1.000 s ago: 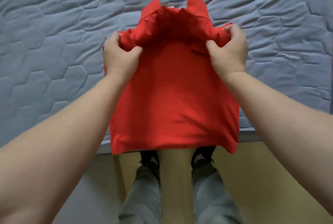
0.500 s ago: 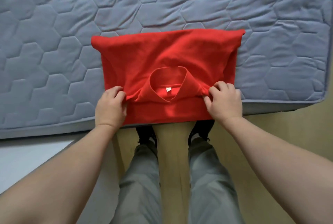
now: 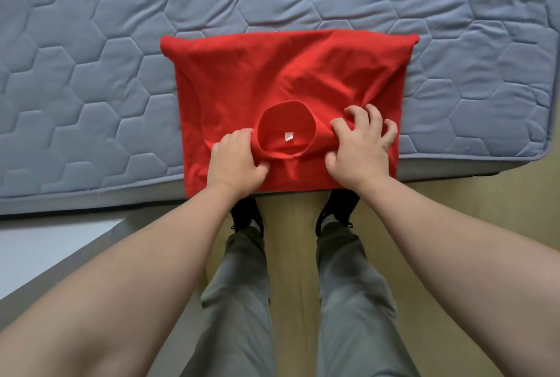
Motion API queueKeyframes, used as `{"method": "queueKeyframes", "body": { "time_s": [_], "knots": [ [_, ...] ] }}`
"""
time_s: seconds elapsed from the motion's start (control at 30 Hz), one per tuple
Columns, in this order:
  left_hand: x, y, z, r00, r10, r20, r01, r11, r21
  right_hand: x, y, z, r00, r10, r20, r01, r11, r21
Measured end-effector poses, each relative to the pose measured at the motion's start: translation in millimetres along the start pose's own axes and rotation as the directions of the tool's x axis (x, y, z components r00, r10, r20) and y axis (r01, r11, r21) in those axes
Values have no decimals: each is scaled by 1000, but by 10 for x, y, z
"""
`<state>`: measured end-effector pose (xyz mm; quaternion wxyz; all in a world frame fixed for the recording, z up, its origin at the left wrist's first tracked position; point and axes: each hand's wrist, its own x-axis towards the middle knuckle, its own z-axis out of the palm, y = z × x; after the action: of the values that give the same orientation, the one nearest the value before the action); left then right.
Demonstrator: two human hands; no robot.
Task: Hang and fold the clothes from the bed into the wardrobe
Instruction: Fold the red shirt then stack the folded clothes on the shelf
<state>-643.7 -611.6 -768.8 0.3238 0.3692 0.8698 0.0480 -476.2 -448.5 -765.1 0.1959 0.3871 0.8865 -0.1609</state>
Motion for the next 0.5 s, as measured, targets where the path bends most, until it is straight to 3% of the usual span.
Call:
{"method": "queueKeyframes", "body": {
  "time_s": [0.13,0.23,0.3,0.37,0.5],
  "knots": [
    [-253,-195,72,955,272,120,-295,920,259,-237,129,125,990,-87,112,90,996,-21],
    [-369,-313,121,909,319,269,-412,792,452,-356,228,208,978,-101,184,114,992,-59],
    [-374,-303,111,908,314,277,-414,772,482,-382,257,221,987,-89,138,90,996,-4],
    [-315,-197,64,934,289,209,-355,815,458,-364,263,190,998,-50,32,45,991,127],
    [12,210,-41,977,213,21,-209,925,317,-216,277,68,971,197,-137,-127,906,404]
  ]
}}
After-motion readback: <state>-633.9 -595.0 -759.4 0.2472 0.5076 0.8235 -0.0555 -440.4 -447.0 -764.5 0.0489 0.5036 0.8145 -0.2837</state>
